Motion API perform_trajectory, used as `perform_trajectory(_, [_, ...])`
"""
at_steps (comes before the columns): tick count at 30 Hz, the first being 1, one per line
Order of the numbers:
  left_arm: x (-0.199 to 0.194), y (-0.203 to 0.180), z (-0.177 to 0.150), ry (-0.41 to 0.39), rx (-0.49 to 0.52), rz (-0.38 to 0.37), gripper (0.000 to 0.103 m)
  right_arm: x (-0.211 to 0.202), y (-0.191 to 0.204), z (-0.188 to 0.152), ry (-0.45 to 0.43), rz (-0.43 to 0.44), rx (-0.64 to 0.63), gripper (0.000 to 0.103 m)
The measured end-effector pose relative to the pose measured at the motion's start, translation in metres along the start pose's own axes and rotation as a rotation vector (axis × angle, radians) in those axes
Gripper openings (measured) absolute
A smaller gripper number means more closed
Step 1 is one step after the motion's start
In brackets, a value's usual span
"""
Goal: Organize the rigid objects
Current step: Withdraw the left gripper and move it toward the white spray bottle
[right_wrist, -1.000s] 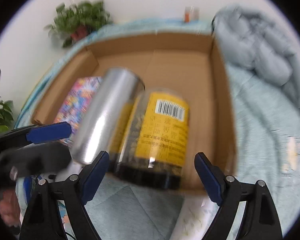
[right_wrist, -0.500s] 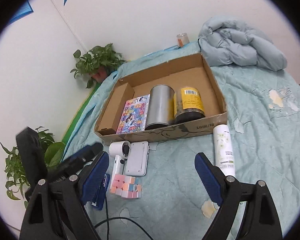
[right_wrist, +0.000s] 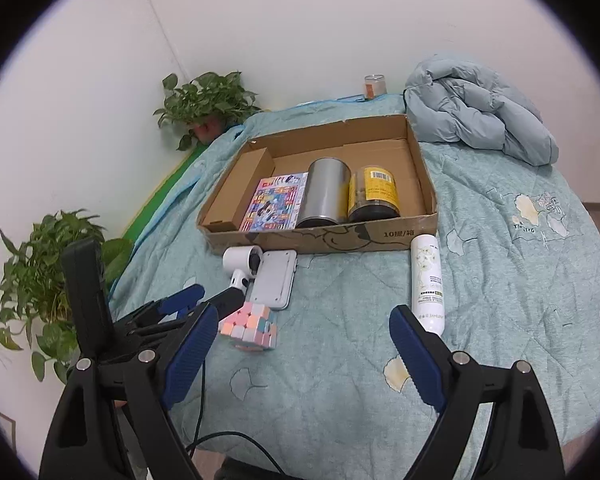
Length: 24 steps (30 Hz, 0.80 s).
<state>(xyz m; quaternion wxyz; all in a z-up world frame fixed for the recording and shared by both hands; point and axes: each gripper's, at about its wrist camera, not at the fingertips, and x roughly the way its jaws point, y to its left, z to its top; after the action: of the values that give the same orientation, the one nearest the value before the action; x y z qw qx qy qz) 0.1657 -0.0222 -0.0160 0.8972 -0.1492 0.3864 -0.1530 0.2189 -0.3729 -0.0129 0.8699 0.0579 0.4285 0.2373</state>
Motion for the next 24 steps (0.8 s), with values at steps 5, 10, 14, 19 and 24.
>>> perform_trajectory(5, [0.0, -0.003, -0.001, 0.01, 0.022, -0.007, 0.092, -0.012, -0.001, 0.0, -0.037, -0.024, -0.002, 0.089])
perform_trajectory(10, [0.011, 0.0, 0.002, 0.03, 0.026, -0.015, 0.092, -0.002, -0.008, -0.005, 0.012, -0.018, 0.022, 0.089])
perform_trajectory(14, [0.032, 0.0, 0.007, 0.067, 0.018, -0.037, 0.092, 0.014, -0.019, -0.015, 0.005, -0.039, -0.032, 0.089])
perform_trajectory(19, [0.064, -0.018, 0.012, 0.12, 0.049, -0.092, 0.092, 0.053, -0.083, -0.028, 0.065, -0.153, 0.022, 0.089])
perform_trajectory(24, [0.104, -0.039, 0.019, 0.194, 0.038, -0.175, 0.092, 0.094, -0.138, -0.02, 0.133, -0.135, 0.156, 0.089])
